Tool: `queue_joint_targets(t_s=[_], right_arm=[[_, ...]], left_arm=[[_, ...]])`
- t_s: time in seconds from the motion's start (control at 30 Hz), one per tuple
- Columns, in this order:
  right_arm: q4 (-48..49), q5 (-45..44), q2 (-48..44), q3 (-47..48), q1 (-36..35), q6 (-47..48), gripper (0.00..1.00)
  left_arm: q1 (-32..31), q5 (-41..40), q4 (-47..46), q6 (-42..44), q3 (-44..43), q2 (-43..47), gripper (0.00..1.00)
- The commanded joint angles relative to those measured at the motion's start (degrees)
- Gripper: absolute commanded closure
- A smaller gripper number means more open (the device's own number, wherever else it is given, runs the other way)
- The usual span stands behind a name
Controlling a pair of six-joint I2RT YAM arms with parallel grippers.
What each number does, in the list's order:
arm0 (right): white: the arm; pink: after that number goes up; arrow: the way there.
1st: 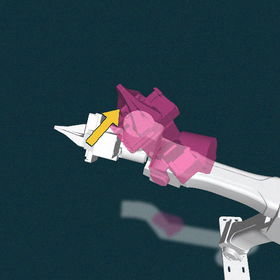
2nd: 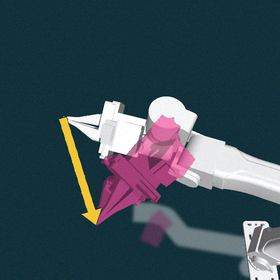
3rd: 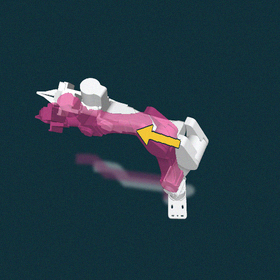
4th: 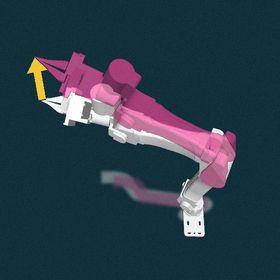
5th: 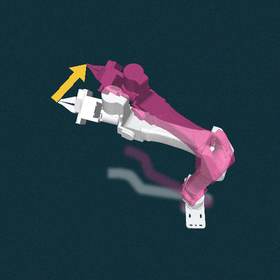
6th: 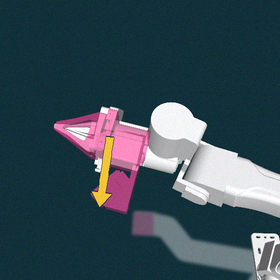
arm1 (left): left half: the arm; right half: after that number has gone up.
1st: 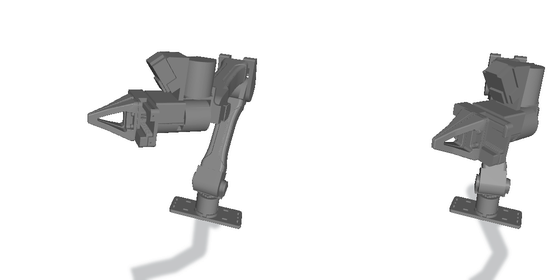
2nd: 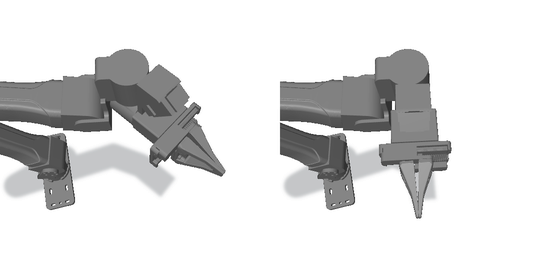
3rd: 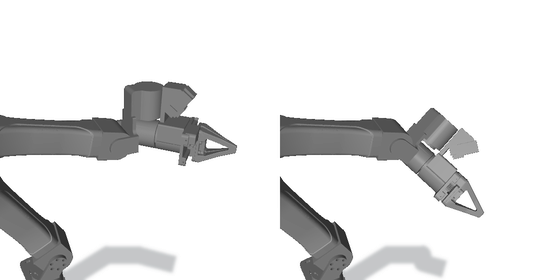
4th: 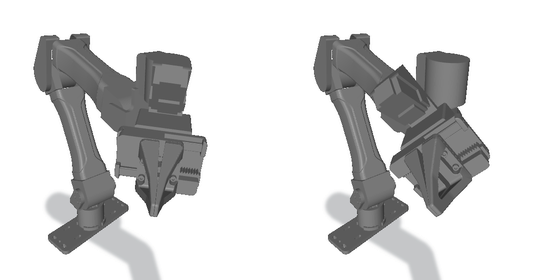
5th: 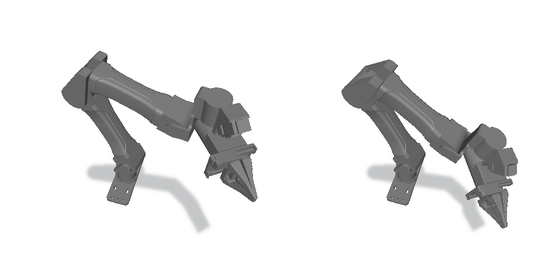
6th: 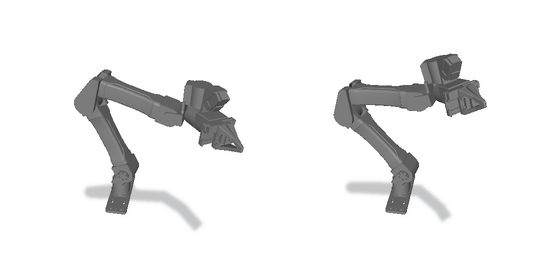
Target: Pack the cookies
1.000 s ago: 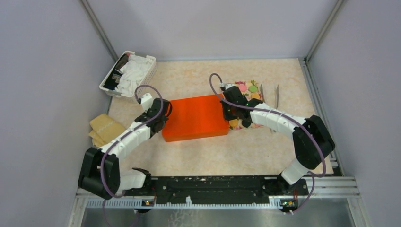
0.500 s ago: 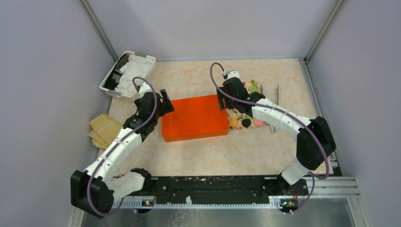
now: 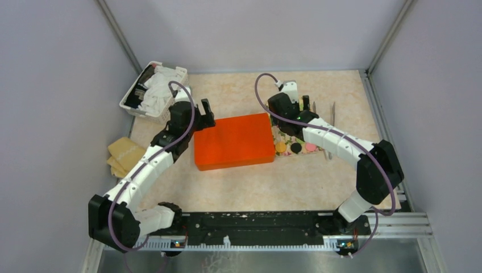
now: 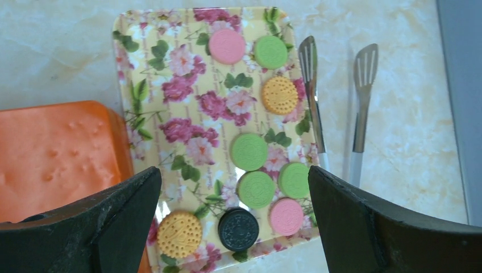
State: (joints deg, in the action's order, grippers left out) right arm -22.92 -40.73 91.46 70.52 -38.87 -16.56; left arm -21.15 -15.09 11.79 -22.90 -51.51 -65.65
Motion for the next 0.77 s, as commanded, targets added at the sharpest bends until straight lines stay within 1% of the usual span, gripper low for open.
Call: queue_joint_targets(t_s=[0.0, 0.5, 0.6, 0.73], right_arm=[[-0.72, -7.23, -1.19, 0.68, 0.11, -2.04, 0.01], [-3.31, -14.04, 0.7, 1.11, 0.06, -4.18, 0.01], [-2.45, -13.77, 0.98, 0.55, 0.04, -3.87, 0.01], [-4.31, -13.59, 2.24, 2.18, 0.11, -3.77, 0.01]], left_arm=[[-0.19, 0.88, -4.32, 1.63, -2.87, -1.48, 0.01], [-0.2, 1.09, -4.48, 0.66, -1.84, -2.25, 0.02], [-0.13, 0.8, -4.28, 0.61, -1.84, -2.04, 0.01], [-0.19, 0.25, -3.88, 0.48, -1.84, -1.62, 0.01]])
